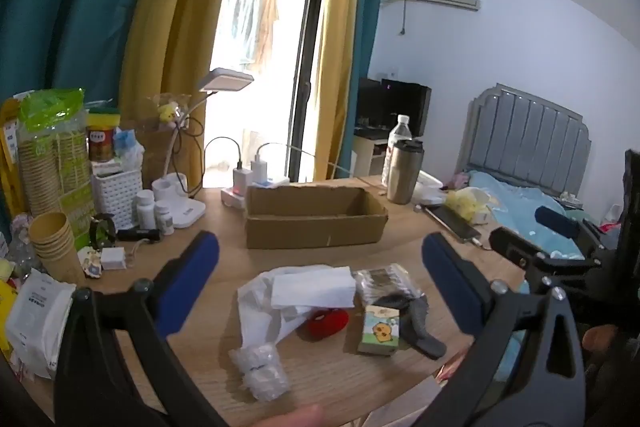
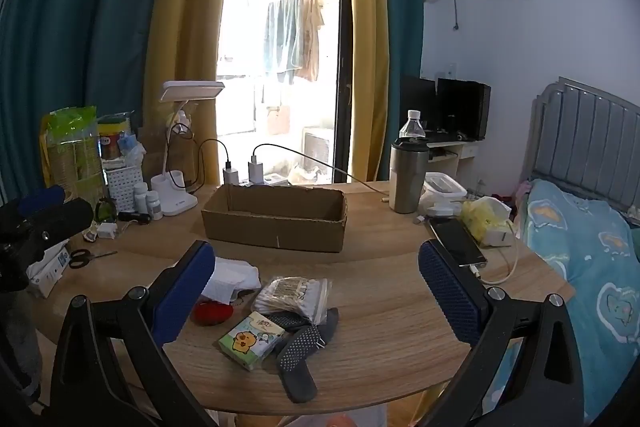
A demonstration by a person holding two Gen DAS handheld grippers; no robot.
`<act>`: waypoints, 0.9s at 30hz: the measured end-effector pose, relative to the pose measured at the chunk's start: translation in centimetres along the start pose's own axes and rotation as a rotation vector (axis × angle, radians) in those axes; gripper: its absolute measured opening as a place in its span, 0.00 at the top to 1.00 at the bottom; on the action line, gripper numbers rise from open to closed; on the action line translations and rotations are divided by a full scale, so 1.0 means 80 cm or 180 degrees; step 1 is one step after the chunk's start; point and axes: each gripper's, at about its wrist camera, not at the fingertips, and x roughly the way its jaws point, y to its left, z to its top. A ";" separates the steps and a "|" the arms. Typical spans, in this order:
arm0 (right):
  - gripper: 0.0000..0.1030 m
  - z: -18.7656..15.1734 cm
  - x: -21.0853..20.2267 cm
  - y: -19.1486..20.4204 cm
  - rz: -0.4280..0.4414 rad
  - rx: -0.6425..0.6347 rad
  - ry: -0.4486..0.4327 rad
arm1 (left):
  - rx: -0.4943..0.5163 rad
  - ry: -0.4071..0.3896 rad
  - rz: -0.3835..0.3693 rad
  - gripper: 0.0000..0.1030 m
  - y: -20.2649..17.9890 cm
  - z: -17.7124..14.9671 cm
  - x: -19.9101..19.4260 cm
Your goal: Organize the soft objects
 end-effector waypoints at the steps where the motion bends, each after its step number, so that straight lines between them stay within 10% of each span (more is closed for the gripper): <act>1: 0.00 0.000 0.000 0.000 -0.0002 -0.0001 -0.0006 | 0.0007 -0.0002 0.0016 0.01 0.000 -0.001 0.000; 27: 0.00 0.002 -0.004 0.003 0.0044 -0.0025 -0.0004 | -0.0109 -0.0006 0.0101 0.01 0.012 -0.001 -0.007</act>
